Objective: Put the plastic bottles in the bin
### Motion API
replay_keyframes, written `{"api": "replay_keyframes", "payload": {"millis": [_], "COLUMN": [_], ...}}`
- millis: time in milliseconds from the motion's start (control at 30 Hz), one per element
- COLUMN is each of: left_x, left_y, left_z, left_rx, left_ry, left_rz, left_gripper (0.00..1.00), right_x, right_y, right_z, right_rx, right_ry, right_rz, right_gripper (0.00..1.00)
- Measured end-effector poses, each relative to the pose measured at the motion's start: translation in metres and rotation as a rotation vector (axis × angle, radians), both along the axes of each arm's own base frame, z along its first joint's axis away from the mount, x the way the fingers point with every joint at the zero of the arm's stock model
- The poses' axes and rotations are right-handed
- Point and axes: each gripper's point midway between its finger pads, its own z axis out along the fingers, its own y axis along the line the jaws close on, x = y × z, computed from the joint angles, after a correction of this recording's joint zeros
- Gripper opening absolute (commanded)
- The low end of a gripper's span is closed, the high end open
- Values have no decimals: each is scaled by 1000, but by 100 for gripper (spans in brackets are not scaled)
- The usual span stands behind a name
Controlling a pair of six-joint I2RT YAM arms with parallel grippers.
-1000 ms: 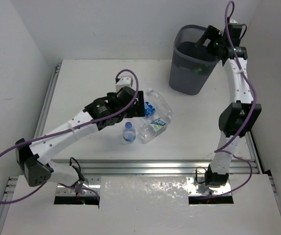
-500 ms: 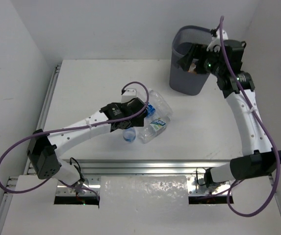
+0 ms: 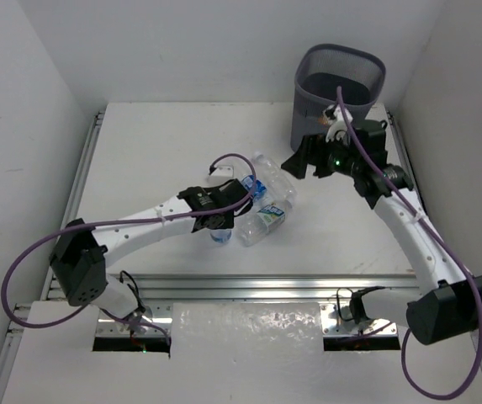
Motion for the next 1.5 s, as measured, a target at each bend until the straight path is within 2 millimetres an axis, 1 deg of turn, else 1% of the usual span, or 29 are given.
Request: {"api": "replay_keyframes", "payload": {"millis": [67, 133, 233, 300, 367, 433, 500, 533, 567, 600, 633, 700, 733, 767, 800, 867, 933, 1000, 1033, 1100, 1133, 1200, 1267, 1300, 1333, 1367, 1433, 1467, 1500], "left_x": [-3, -7, -21, -32, -43, -52, -59, -62, -64, -64, -64, -62, -59, -55, -47, -27, -10, -1, 2, 4, 4, 5, 8, 10, 13, 16, 25, 30, 37], "left_y": [2, 2, -2, -7, -15, -26, -37, -40, -44, -47, -48, -49, -49, -48, -44, -25, -1, 27, 43, 66, 72, 79, 80, 79, 78, 76, 71, 67, 63], "left_z": [10, 30, 71, 102, 131, 157, 174, 178, 181, 182, 184, 188, 190, 193, 197, 204, 214, 218, 216, 210, 204, 191, 174, 164, 156, 151, 143, 140, 137], "left_rx": [-18, -70, -202, -307, -403, -492, -557, -576, -592, -600, -599, -599, -590, -579, -568, -508, -481, -438, -399, -340, -317, -277, -244, -228, -222, -220, -233, -245, -258], "left_ry": [-12, -38, -90, -130, -163, -191, -213, -214, -215, -216, -222, -228, -234, -244, -264, -320, -389, -451, -477, -516, -528, -529, -516, -505, -494, -487, -469, -464, -456], "left_rz": [-7, -35, -119, -195, -276, -358, -430, -455, -479, -494, -503, -501, -492, -474, -420, -253, -53, 116, 187, 277, 303, 329, 344, 348, 355, 357, 364, 368, 371], "left_gripper": [0, 0, 0, 0, 0, 0, 0, 0, 0, 0, 15, 48, 83, 90, 97, 100, 100, 100, 100, 100, 100, 100, 100, 100, 100, 100, 100, 100, 100], "right_x": [-20, -42, -80, -108, -124, -128, -132, -134, -137, -139, -142, -141, -141, -139, -134, -118, -93, -57, -31, 19, 43, 87, 123, 141, 165, 182, 222, 239, 252], "right_y": [20, 44, 80, 100, 112, 120, 128, 132, 135, 138, 140, 141, 140, 139, 137, 132, 124, 107, 91, 53, 33, -5, -33, -41, -54, -60, -75, -82, -89], "right_z": [-10, -29, -68, -87, -90, -82, -70, -65, -61, -57, -54, -50, -48, -46, -43, -38, -31, -19, -7, 18, 34, 66, 98, 111, 128, 140, 151, 151, 146], "right_rx": [18, 21, -11, -14, 14, 47, 75, 86, 98, 108, 116, 121, 118, 115, 101, 54, -5, -59, -80, -107, -116, -131, -138, -140, -145, -144, -157, -164, -172], "right_ry": [-22, -30, -30, -37, -66, -121, -184, -210, -231, -255, -274, -310, -323, -340, -358, -387, -390, -357, -345, -326, -323, -337, -355, -370, -378, -400, -415, -421, -420], "right_rz": [119, 257, 472, 612, 714, 777, 827, 850, 872, 891, 907, 906, 895, 883, 851, 749, 610, 437, 326, 121, 28, -131, -232, -261, -297, -318, -361, -383, -404], "right_gripper": [99, 99, 99, 99, 99, 99, 98, 95, 86, 57, 42, 23, 21, 20, 14, 14, 13, 15, 16, 17, 17, 20, 22, 22, 27, 32, 45, 61, 70]}}
